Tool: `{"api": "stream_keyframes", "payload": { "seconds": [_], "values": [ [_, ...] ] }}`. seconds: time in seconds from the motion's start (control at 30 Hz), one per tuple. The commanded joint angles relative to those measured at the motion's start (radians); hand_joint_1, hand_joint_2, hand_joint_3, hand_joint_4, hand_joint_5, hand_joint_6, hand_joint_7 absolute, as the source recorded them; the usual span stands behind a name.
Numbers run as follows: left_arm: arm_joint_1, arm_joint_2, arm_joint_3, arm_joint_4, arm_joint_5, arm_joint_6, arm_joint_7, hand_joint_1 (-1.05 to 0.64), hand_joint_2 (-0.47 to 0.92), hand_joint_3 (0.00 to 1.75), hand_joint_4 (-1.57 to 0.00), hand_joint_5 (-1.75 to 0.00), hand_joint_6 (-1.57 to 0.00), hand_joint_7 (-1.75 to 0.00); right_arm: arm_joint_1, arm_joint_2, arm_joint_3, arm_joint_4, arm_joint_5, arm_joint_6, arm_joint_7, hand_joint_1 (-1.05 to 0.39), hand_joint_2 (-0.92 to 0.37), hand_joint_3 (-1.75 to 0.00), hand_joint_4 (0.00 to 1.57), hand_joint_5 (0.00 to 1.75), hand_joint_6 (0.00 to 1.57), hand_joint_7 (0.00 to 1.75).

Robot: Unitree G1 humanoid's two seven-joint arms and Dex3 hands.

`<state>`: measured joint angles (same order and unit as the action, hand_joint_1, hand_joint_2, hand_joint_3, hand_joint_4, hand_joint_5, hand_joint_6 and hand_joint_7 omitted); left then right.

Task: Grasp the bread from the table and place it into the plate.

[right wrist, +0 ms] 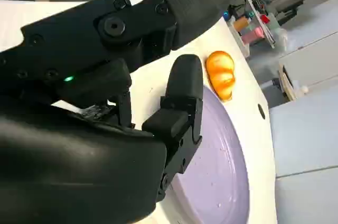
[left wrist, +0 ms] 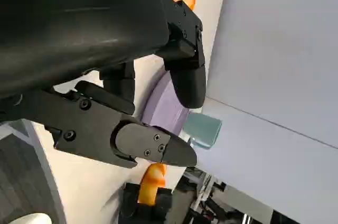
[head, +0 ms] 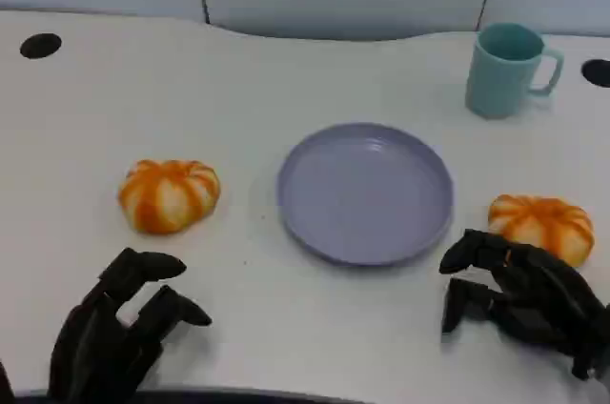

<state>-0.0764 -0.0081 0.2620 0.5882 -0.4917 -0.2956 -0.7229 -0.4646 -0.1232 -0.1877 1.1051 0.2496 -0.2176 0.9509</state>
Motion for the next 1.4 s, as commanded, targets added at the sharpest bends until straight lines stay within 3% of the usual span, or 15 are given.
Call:
{"api": "stream_keyframes", "payload": {
  "seconds": [0.03, 0.33, 0.67, 1.03, 1.2, 1.37, 1.4],
  "values": [
    [-0.005, 0.013, 0.008, -0.002, 0.002, -0.002, 0.005, -0.53, 0.92, 0.10, -0.32, -1.74, -0.27, -1.44, 0.066, -0.020, -0.008, 0.007, -0.003, 0.000, -0.016, -0.49, -0.92, -0.08, 0.60, 1.43, 0.64, 1.08],
    [-0.003, 0.012, 0.008, -0.003, 0.003, -0.003, 0.007, -0.54, 0.92, 0.09, -0.33, -1.74, -0.28, -1.44, 0.116, -0.024, 0.002, -0.050, -0.002, -0.024, -0.018, -0.53, -0.92, -0.11, 0.59, 1.47, 0.63, 1.07],
    [0.010, 0.008, 0.004, -0.024, 0.010, 0.001, 0.023, -0.53, 0.92, 0.10, -0.33, -1.72, -0.28, -1.43, 0.107, -0.005, -0.015, -0.002, 0.022, -0.070, -0.008, -0.51, -0.92, -0.10, 0.60, 1.47, 0.63, 1.10],
    [0.017, 0.012, 0.013, -0.031, -0.004, 0.002, 0.003, -0.52, 0.92, 0.11, -0.29, -1.74, -0.23, -1.45, 0.108, 0.006, 0.007, -0.005, 0.009, -0.088, -0.021, -0.54, -0.92, -0.04, 0.63, 1.41, 0.71, 0.95],
    [0.037, 0.031, -0.016, -0.101, 0.109, -0.117, 0.063, -0.50, 0.92, 0.12, -0.32, -1.66, -0.30, -1.36, 0.116, 0.011, 0.020, -0.027, 0.000, -0.097, -0.038, -0.54, -0.92, -0.03, 0.63, 1.41, 0.73, 0.94],
    [0.066, 0.071, -0.049, -0.240, 0.256, -0.206, 0.160, -0.44, 0.92, 0.07, -0.25, -1.58, -0.31, -1.28, 0.116, 0.014, 0.018, -0.012, 0.006, -0.110, -0.036, -0.55, -0.92, -0.04, 0.63, 1.41, 0.74, 0.93],
    [0.070, 0.083, -0.055, -0.269, 0.300, -0.225, 0.190, -0.47, 0.92, 0.06, -0.22, -1.54, -0.32, -1.18, 0.116, 0.015, 0.017, -0.009, 0.009, -0.107, -0.034, -0.54, -0.92, -0.03, 0.63, 1.41, 0.74, 0.92]
  ]
}}
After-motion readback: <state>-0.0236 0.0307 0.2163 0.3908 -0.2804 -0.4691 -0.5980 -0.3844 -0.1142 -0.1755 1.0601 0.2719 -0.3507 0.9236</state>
